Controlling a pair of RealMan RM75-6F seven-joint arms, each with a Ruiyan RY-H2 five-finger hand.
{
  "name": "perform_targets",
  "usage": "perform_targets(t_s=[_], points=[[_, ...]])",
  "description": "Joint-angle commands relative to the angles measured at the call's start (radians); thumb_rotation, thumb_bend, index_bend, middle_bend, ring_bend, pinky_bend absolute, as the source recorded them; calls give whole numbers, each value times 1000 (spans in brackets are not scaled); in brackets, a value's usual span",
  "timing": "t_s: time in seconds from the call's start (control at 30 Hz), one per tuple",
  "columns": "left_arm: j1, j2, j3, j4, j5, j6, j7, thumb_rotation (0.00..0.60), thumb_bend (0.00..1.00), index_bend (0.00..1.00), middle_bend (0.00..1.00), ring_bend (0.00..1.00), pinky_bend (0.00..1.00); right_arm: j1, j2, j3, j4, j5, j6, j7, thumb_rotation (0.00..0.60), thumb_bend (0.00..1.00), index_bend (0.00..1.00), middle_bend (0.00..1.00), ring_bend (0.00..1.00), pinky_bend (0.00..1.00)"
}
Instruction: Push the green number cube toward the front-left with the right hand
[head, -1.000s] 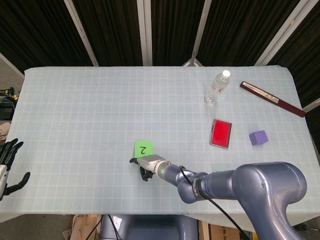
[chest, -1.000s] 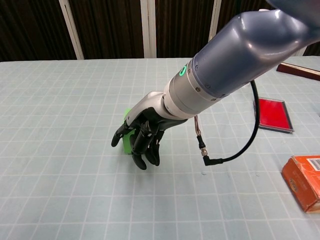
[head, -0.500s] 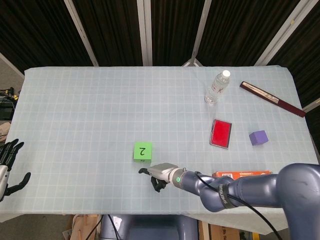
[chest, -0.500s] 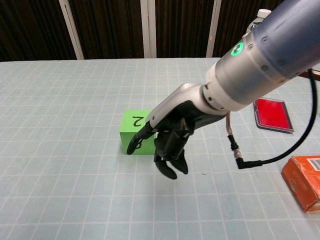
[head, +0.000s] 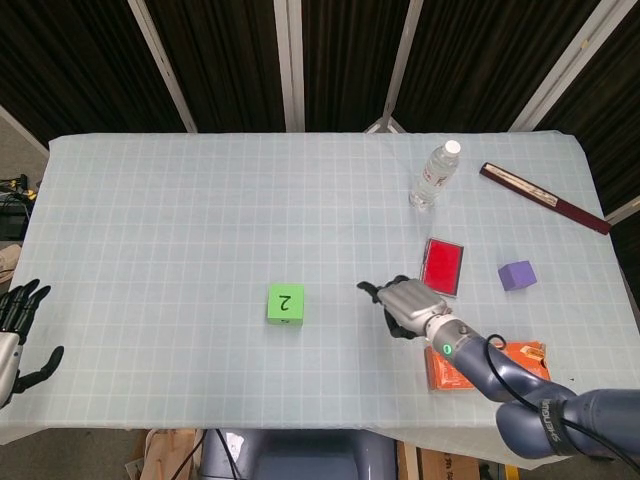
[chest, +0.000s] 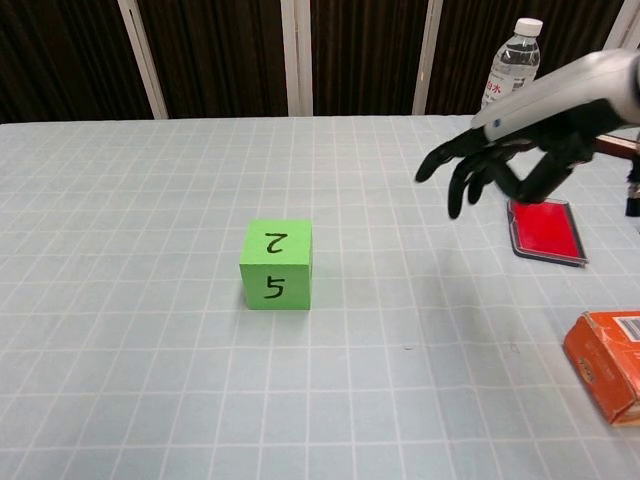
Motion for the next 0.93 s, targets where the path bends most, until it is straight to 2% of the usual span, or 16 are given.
perform_targets(t_s=[0.03, 0.1, 0.2, 0.3, 0.37, 0.5, 0.67, 0.93], points=[[-1, -3, 4, 0, 6, -2, 9, 600, 438, 70, 0, 0, 41, -393, -5, -171, -111, -302, 603, -222, 600, 911, 29, 195, 162, 77], [0, -4, 6, -1, 9, -3, 19, 600, 438, 70, 0, 0, 41, -558, -61, -185, -19, -466, 780, -193, 600, 877, 29, 183, 161, 77], [2, -2, 10, -4, 15, -1, 22, 600, 438, 70, 0, 0, 41, -741, -138, -187, 147, -629, 959, -145, 600, 808, 30, 170, 152, 72], [4, 3, 15, -5, 21, 0, 17, 600, 438, 70, 0, 0, 41, -884, -186, -189, 289, -716, 1065, -107, 600, 788, 30, 167, 142, 62], [6, 4, 16, -5, 24, 4, 14, 600, 438, 70, 0, 0, 41, -949, -205, -179, 346, -739, 1108, -95, 600, 772, 30, 161, 131, 59], [8, 5, 19, -2, 32, 8, 11, 600, 438, 70, 0, 0, 41, -1053, -249, -139, 431, -757, 1148, -114, 600, 697, 30, 111, 77, 48], [7, 5, 18, 7, 40, 12, -7, 600, 437, 71, 0, 0, 41, -1104, -283, -88, 459, -797, 1149, -223, 600, 687, 30, 98, 60, 46], [4, 8, 13, 23, 31, 8, -21, 600, 434, 71, 0, 0, 41, -1136, -284, -19, 461, -828, 1078, -241, 600, 682, 29, 96, 58, 46]])
